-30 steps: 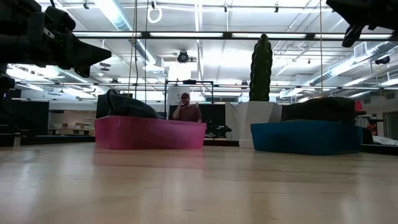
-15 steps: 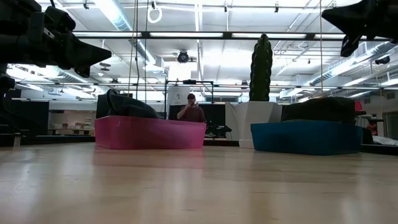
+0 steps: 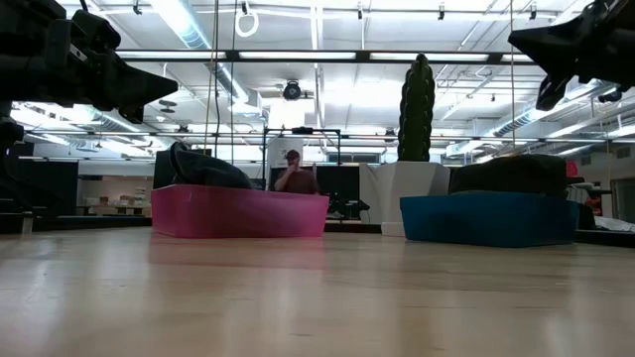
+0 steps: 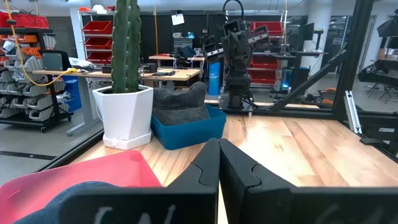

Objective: Pick & Place hat
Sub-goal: Return to Home Position

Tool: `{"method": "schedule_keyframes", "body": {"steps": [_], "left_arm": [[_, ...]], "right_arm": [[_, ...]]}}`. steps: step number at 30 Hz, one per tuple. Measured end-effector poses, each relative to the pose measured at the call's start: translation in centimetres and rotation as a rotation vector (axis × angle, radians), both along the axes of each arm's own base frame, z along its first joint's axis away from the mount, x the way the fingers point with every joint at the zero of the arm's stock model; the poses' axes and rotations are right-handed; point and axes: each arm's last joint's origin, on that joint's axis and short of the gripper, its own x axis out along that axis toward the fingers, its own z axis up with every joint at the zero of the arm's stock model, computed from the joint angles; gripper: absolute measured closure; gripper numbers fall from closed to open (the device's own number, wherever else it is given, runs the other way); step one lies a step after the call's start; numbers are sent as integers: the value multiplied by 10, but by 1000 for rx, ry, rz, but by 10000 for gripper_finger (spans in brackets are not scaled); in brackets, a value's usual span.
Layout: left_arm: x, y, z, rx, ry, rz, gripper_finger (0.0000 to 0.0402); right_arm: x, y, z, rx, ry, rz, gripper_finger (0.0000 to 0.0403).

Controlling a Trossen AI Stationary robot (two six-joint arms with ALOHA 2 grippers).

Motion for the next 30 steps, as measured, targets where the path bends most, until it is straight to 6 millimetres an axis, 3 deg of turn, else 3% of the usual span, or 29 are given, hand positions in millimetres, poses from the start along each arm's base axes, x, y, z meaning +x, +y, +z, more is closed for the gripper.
{"method": "schedule_keyframes", "body": {"steps": [17, 30], "left_arm": [[0, 0, 0, 0, 0, 0, 399], [0, 0, 0, 0, 0, 0, 399]], "right_arm": [[3, 0, -9, -43, 110, -19, 402], [4, 0, -17, -281, 227, -79, 379]]}}
